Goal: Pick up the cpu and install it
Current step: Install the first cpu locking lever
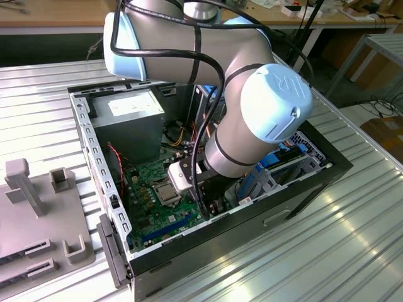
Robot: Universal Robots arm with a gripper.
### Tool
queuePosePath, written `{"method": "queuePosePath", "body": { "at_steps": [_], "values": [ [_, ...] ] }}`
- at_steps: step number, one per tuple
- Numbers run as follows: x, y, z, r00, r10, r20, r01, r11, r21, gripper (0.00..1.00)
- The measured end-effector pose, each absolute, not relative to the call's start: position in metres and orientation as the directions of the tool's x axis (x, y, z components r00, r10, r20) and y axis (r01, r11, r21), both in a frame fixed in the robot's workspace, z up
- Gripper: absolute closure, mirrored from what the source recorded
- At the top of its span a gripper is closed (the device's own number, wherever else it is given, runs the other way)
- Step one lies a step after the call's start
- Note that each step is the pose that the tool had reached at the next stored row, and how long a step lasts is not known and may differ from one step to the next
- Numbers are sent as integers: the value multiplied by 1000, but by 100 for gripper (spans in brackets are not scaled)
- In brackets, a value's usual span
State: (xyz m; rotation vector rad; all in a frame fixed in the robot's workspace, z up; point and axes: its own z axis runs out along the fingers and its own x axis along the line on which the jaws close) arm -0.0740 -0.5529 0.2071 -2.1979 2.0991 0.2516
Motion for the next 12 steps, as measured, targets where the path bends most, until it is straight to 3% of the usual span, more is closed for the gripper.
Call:
{"method": "queuePosePath", "body": {
  "at_steps": [12],
  "values": [
    [-73,-553,203,41,-981,-189,-998,-51,48,89]
  ]
}}
